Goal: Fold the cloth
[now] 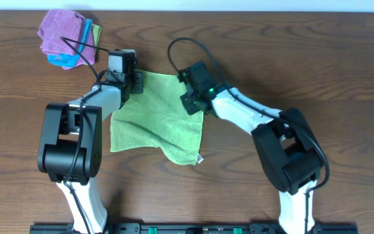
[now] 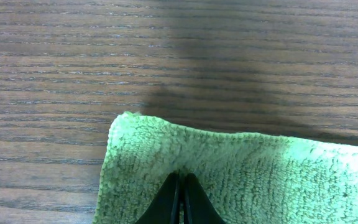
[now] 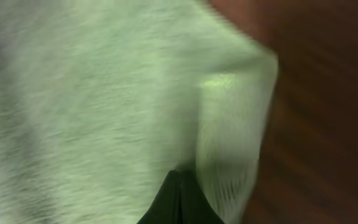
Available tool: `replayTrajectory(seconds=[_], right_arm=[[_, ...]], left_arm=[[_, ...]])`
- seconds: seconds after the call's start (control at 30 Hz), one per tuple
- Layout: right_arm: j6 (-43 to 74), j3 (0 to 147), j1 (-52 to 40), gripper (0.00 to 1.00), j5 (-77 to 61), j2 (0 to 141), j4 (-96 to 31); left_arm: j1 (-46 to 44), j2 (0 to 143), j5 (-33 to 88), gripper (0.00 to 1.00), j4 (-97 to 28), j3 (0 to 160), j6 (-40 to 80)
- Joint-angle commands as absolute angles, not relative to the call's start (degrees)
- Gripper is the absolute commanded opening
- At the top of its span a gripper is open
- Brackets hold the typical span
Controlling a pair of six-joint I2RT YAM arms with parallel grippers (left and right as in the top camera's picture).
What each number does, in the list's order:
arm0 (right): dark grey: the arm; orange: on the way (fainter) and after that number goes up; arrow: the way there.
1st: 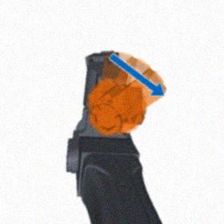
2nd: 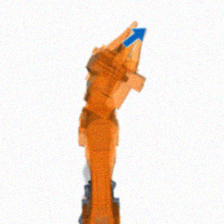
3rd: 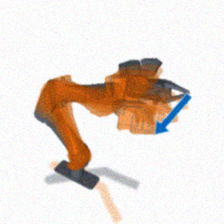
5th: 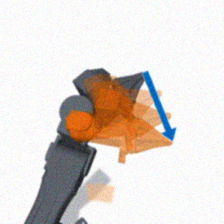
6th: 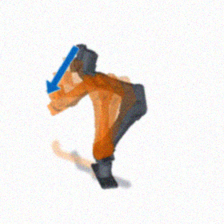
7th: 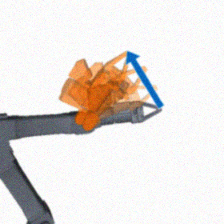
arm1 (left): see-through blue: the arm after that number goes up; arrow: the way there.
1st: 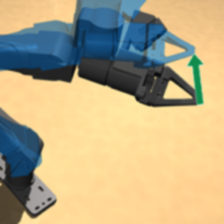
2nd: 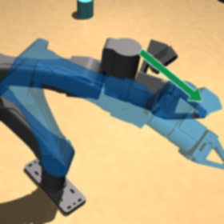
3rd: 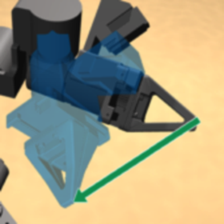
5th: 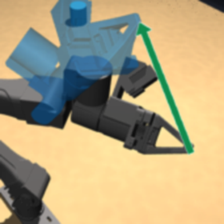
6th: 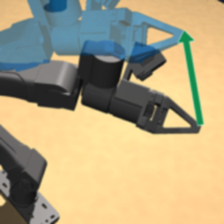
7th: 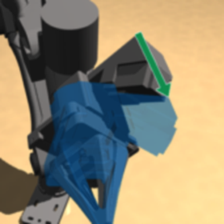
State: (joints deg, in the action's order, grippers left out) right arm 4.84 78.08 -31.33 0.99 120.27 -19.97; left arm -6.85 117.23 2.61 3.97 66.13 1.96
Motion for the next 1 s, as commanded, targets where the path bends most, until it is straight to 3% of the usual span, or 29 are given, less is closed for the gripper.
replayTrajectory(seconds=[0.0,0.33,0.63,0.97], right_arm=[[7.5,78.3,-28.9,0.01,3.2,121.1,-19.3],[9.4,79.1,-25.2,0.02,3.2,121.0,-17.6],[8.6,91.7,-25.4,0.02,-2.3,118.8,-29.8],[4.0,91.8,-26.4,0.02,-3.2,122.0,-33.6]], left_arm=[[-6.6,119.6,3.0,0.05,3.2,64.9,2.8],[-6.6,119.6,3.0,0.05,3.3,64.9,2.8],[-6.7,119.3,3.1,0.06,3.3,65.0,2.8],[-6.7,119.3,3.1,0.06,3.3,65.0,2.8]])
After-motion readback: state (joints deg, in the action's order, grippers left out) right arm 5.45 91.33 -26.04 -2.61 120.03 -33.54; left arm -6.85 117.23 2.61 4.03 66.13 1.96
